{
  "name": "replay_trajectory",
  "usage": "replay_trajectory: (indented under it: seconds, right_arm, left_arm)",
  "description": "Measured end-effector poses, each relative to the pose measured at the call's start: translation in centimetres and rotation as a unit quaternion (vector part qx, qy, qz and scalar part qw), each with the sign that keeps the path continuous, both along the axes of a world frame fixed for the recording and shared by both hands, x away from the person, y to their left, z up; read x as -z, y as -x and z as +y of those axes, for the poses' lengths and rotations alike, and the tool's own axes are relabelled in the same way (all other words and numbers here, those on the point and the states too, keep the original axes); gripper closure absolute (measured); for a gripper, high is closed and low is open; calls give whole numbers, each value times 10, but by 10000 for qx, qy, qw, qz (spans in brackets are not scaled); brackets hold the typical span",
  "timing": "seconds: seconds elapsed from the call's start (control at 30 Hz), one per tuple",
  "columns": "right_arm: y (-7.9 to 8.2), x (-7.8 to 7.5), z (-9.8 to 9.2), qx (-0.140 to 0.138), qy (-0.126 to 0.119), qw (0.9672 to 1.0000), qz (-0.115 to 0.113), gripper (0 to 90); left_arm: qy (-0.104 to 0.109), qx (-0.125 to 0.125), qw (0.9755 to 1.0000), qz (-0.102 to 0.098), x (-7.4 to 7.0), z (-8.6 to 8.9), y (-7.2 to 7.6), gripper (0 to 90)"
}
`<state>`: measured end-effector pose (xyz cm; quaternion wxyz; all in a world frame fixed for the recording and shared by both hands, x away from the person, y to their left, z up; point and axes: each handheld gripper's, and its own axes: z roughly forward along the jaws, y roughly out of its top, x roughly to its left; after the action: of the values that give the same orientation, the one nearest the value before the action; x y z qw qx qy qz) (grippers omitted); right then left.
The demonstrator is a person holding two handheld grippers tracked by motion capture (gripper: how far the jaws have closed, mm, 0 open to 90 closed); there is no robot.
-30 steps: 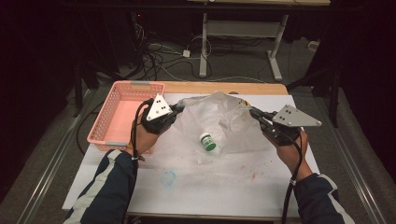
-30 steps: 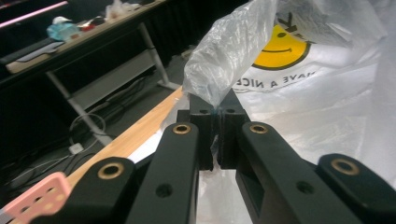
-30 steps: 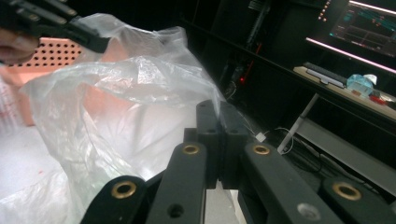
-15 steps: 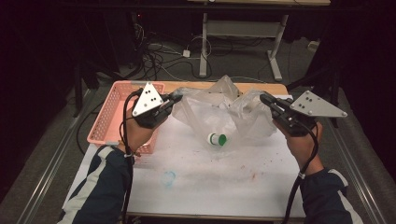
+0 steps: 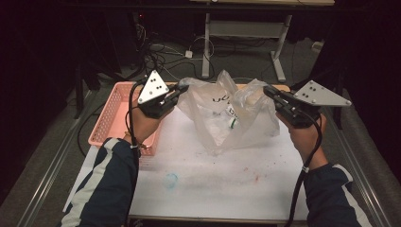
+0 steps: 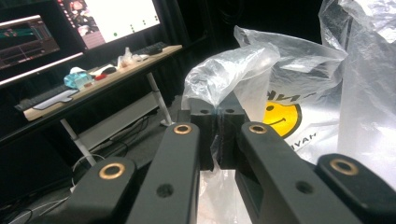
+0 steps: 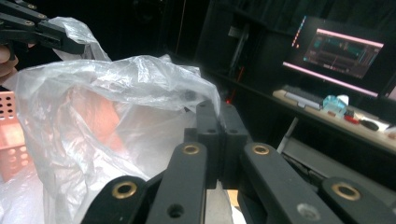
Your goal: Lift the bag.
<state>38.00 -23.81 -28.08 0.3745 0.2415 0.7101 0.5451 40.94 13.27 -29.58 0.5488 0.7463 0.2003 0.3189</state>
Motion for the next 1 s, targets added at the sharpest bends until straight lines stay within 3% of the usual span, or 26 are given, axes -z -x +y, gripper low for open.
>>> replay_trajectory:
  seconds: [0.23,0.53,0.67,0.87,1.0]
  right_arm:
    - [-21,4,-1,178,-38,9997,183,900]
    - [-22,-19,-4,188,-361,9991,70,900]
    - [-20,-25,0,168,-344,9993,-31,900]
    - [-26,-31,1,299,-366,9989,-38,900]
    - [-25,-40,-3,328,-535,9980,-69,900]
  left_arm:
    - [149,-38,9999,5,-6,-9,-14,862]
    - [177,15,9996,-200,-31,-22,-11,862]
    - [149,-25,9995,-293,-37,-27,-11,861]
    - [262,-49,9994,-243,-43,-35,-18,861]
    - [267,-80,9993,-263,-45,-37,-19,861]
